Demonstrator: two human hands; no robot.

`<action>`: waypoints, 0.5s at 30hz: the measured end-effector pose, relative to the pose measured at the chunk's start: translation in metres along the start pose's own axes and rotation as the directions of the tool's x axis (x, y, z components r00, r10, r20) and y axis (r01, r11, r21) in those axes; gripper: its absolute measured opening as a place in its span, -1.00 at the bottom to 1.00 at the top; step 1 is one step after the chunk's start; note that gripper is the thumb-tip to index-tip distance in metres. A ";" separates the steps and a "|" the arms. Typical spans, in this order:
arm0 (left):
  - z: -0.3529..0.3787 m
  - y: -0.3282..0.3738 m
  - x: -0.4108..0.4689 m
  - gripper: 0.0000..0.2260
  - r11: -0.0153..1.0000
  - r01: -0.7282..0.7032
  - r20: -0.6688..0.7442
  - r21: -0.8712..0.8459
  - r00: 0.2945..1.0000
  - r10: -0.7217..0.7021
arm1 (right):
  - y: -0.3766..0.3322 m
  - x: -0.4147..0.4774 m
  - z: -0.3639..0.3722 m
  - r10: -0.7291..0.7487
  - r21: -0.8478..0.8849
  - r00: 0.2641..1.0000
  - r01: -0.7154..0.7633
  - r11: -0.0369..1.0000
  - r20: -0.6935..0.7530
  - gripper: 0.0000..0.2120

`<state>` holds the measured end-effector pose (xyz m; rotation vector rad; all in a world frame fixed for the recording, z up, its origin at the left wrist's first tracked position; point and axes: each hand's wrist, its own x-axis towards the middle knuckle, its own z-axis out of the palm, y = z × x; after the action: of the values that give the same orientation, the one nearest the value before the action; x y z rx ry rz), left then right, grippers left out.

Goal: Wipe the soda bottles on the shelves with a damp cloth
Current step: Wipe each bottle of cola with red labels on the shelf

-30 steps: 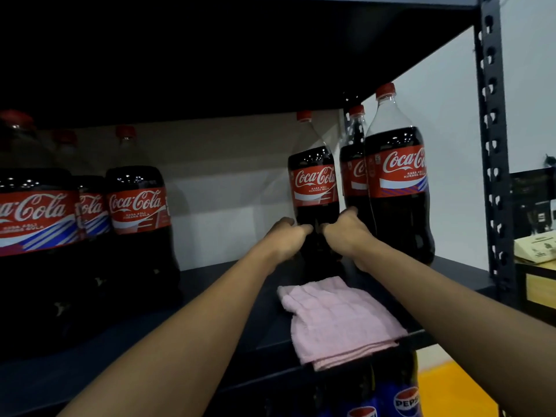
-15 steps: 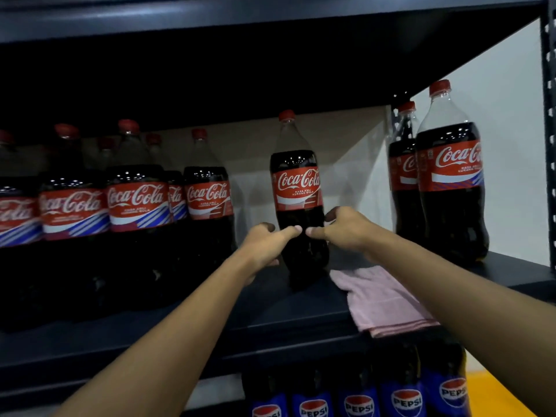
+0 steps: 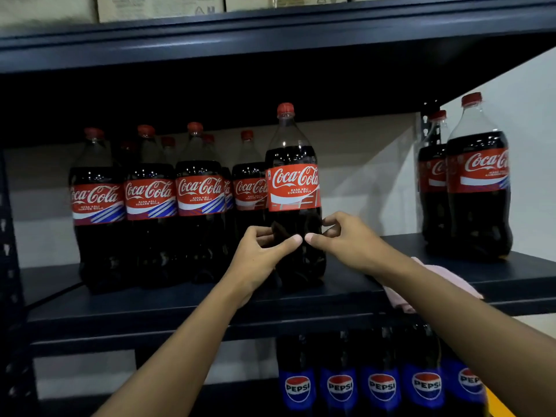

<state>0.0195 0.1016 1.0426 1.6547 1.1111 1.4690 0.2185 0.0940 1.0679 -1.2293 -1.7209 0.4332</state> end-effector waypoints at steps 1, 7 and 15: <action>-0.001 0.001 -0.003 -0.48 1.000 -0.003 -0.006 -0.002 1.000 0.003 | -0.002 -0.003 0.000 -0.005 0.002 1.000 0.005 1.000 -0.002 -0.55; -0.010 0.003 -0.009 -0.31 0.999 -0.034 0.025 0.032 0.999 0.034 | -0.012 -0.021 -0.006 -0.017 -0.008 0.999 0.017 1.000 0.032 -0.52; -0.013 -0.009 -0.001 -0.22 1.000 -0.017 0.053 0.003 0.998 0.017 | 0.000 -0.020 -0.059 0.039 -0.439 0.999 -0.019 0.898 0.037 -0.57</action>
<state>0.0051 0.1036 1.0366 1.6999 1.0737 1.4259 0.2686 0.0632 1.0872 -1.5752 -1.9044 0.0855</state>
